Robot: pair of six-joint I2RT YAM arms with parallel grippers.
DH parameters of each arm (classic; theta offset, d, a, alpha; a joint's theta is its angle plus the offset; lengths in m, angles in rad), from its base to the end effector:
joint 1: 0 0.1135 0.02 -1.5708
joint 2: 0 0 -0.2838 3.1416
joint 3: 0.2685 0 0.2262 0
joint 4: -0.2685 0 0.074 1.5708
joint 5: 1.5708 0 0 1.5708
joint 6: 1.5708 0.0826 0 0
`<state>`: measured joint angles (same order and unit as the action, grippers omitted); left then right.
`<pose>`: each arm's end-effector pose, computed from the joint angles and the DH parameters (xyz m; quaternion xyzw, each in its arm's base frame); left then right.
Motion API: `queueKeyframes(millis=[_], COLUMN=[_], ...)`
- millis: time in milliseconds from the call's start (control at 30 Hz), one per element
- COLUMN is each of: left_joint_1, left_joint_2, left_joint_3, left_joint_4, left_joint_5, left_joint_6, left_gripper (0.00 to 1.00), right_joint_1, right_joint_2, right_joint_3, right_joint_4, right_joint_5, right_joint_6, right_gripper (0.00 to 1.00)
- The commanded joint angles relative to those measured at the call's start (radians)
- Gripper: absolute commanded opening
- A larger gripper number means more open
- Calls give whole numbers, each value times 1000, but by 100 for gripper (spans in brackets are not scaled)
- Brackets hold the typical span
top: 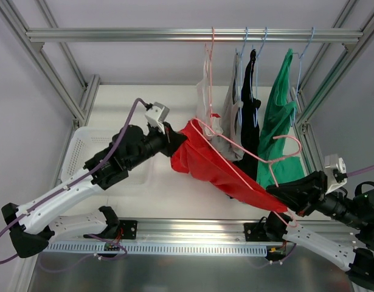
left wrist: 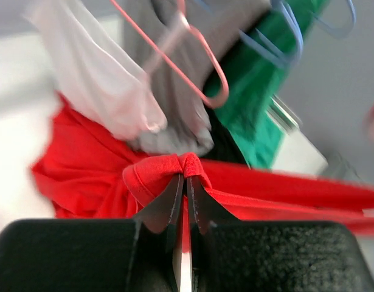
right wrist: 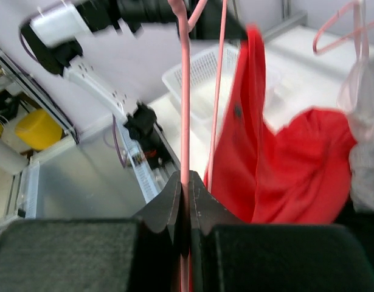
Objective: Remove the tank top from the hanger
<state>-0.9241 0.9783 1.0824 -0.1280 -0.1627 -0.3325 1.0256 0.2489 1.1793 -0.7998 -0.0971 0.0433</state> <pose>0.1479 -0.1736 0.4276 0.1536 0.6987 -0.3622 0.5975 -0.0162 -0.0112 0.4145 -0.3428 0.5636 0.4100 0.6298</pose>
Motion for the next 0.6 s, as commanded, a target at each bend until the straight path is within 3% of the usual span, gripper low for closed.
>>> queueKeyframes(millis=[0,33,133,233,267,367,500,567], left_joint_1=[-18,-28,-59,-82,-100,-113,-113,-113], left_joint_2=[-44,-56,-99,-131,-141,-199,-309,-342], left_joint_3=[-150,-203,-395,-521,-544,-622,-659,-647], left_joint_4=[125,186,375,432,433,410,326,234], left_joint_5=[321,480,654,704,719,668,551,467], left_joint_6=[-31,-33,-62,-85,-86,-105,-111,-117], left_gripper=[0,0,0,0,0,0,0,0], right_joint_1=[1,2,1,2,2,7,33,37], right_joint_2=[33,50,171,321,354,463,547,566], right_joint_3=[-105,-137,-200,-211,-222,-250,-254,-244], right_joint_4=[313,395,772,1000,1169,1431,1469,1368], right_joint_5=[-33,-35,-41,-85,-87,6,268,318], right_joint_6=[-36,-39,-91,-108,-108,-135,-298,-301], right_gripper=[0,0,0,0,0,0,0,0])
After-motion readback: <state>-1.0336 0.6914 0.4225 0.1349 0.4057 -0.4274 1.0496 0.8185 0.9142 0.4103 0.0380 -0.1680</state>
